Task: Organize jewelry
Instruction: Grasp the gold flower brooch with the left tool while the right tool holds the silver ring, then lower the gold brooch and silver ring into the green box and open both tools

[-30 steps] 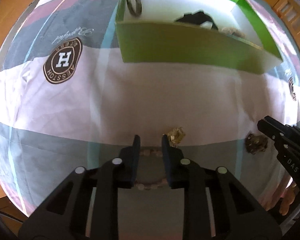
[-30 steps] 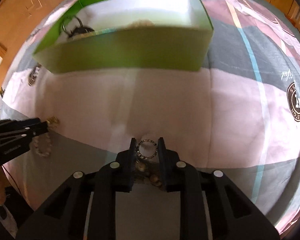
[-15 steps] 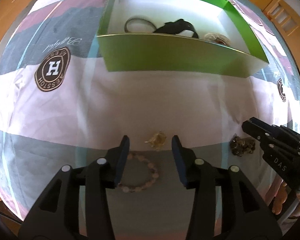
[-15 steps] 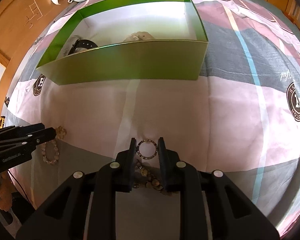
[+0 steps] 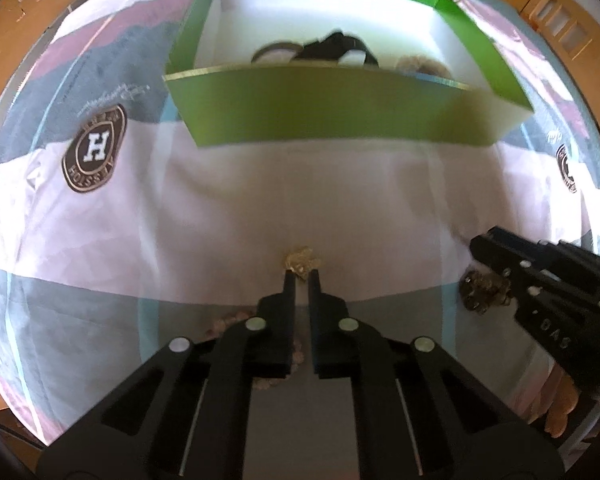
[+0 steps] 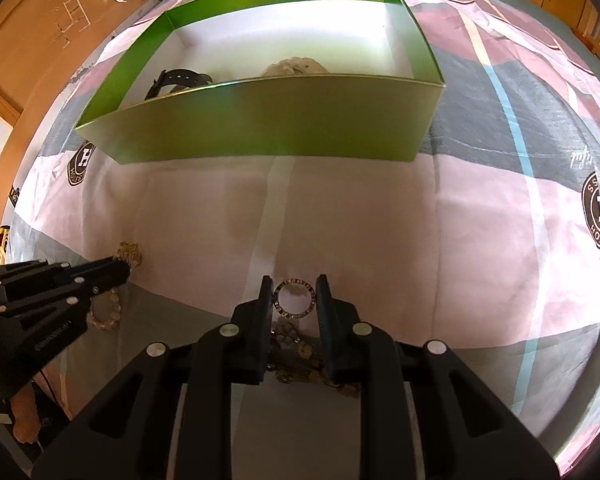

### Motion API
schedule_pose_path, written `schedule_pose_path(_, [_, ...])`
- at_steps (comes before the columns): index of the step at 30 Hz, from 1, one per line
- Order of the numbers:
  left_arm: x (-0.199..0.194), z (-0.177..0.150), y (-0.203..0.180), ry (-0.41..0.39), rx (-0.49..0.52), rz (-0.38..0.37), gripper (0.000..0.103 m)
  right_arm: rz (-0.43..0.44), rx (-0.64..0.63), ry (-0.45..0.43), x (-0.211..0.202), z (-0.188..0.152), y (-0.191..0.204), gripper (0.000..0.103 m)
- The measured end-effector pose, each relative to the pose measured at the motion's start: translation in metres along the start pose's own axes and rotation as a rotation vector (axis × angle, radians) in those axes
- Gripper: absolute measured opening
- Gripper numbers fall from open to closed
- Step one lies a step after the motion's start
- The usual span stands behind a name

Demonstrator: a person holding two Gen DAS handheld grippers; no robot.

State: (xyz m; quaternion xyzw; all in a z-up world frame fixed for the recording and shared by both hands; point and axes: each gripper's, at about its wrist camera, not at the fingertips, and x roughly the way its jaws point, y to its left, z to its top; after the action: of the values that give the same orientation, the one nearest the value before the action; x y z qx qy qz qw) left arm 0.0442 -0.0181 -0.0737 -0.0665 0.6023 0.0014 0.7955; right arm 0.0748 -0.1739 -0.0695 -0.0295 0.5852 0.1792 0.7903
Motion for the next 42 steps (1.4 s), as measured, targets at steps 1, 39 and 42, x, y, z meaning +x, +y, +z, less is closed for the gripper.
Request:
schedule_pose_path(1, [-0.002,0.001,0.002,-0.007,-0.005,-0.007,0.006,0.002,0.000,-0.002,0.000,0.000,0.000,0.021])
schedule_pose_path(39, [0.024,0.006,0.006,0.052,-0.002,0.024,0.027,0.068,0.007,-0.062,-0.017,0.014,0.012,0.021])
schedule_pose_path(42, [0.023,0.008,0.006,0.048,-0.014,0.022,0.023,0.066,0.007,-0.062,-0.016,0.014,0.013,0.021])
